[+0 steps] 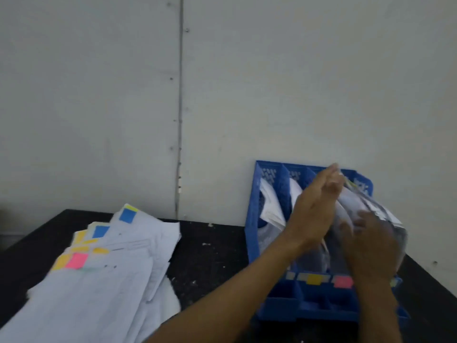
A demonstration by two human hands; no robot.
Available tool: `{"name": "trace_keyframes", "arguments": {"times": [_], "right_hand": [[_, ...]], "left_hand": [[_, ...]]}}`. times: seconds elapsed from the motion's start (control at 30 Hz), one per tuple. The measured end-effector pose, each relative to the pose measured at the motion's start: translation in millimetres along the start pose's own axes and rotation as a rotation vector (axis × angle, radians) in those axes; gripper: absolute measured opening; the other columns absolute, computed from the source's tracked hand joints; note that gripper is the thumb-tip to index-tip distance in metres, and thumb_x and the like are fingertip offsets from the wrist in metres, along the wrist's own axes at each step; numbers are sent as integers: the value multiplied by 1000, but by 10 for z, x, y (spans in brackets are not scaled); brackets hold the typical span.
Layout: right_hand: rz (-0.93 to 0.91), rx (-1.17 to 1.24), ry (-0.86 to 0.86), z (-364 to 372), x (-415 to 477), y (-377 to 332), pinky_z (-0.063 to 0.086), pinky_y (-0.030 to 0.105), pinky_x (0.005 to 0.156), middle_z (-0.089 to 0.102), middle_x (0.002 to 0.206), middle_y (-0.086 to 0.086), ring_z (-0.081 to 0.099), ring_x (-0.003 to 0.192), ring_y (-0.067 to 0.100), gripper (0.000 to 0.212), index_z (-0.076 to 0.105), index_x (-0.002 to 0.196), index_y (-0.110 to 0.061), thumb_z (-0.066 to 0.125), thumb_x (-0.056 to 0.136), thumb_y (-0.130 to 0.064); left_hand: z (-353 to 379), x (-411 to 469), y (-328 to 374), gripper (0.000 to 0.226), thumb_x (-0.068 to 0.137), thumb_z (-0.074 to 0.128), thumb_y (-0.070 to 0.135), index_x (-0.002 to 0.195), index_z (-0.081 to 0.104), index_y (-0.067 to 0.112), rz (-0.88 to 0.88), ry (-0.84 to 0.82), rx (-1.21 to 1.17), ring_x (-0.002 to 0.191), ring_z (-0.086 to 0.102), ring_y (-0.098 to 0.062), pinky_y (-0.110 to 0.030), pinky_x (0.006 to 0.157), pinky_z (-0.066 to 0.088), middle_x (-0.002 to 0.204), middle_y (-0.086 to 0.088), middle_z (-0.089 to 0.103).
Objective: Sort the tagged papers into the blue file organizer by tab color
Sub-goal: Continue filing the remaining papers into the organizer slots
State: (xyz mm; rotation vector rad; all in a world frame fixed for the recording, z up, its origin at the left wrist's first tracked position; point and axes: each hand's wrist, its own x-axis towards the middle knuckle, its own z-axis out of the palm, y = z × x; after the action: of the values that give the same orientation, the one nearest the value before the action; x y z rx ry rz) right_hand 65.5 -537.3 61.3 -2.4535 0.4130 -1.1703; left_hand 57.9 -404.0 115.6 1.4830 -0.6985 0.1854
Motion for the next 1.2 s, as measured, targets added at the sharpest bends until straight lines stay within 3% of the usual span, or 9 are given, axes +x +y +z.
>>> {"name": "trace_keyframes", "arguments": {"times": [0.1,0.2,0.27,0.37,0.43,0.57,0.7,0.93,1.2], "right_hand": [[-19,228,56,-247,-240,-476,49,42,79,69,96,17,64,88,37,37,63,114,-7,52,90,-33],[-130,387,-5,-278,-612,-917,47,34,69,71,83,15,66,74,33,26,66,110,-8,60,92,-25],[-151,429,-149,-103,-885,-1158,52,34,68,71,80,9,66,71,25,19,68,104,-14,60,92,-27],[-130,585,-496,258,-1495,-1671,58,41,73,70,82,-5,67,73,10,12,69,97,-21,67,88,-28],[-70,579,-742,457,-1956,-2038,57,38,78,70,86,-8,68,80,10,22,68,101,-23,68,85,-37],[12,273,-1075,650,-2647,-2536,45,29,84,57,125,-2,56,114,19,75,48,129,-21,65,73,-68],[104,162,-933,663,-2951,-2725,46,33,91,56,129,-3,55,117,19,82,35,138,-25,76,72,-54],[293,462,-773,778,-2997,-2641,56,34,76,70,104,-4,65,86,15,39,60,103,-24,83,72,-32],[47,427,-629,900,-3037,-2516,42,10,59,72,97,-7,62,74,3,21,70,96,-21,52,97,-33]], "left_hand": [[-834,-492,-12,40,105,36,31,135,55,14,73,111,105,124,54,-9,-34,108,42,135,1,58],[-1792,-1053,-166,26,101,49,29,116,67,18,-42,317,371,106,64,-4,-32,97,50,114,5,69],[-2400,-1475,-362,20,96,57,23,111,69,16,-203,480,599,100,63,-4,-32,95,49,109,5,69],[-3157,-2160,-552,27,91,62,19,118,65,13,-507,709,975,109,60,-25,-34,95,45,118,-7,65],[-3461,-2503,-576,33,90,61,20,122,62,13,-696,761,1132,109,57,-33,-40,91,47,118,-13,61],[-3667,-2807,-580,35,91,61,22,125,62,13,-819,791,1115,106,60,-28,-36,85,50,119,-11,60],[-3768,-2883,-623,32,88,64,14,121,66,13,-781,768,963,110,60,-27,-35,93,48,124,-9,62],[-3895,-2868,-575,37,89,67,10,125,63,14,-764,845,784,113,61,-26,-34,96,49,130,-10,60],[-3830,-2872,-560,37,88,67,8,124,63,16,-751,877,817,111,62,-27,-40,94,50,127,-9,62]]}}
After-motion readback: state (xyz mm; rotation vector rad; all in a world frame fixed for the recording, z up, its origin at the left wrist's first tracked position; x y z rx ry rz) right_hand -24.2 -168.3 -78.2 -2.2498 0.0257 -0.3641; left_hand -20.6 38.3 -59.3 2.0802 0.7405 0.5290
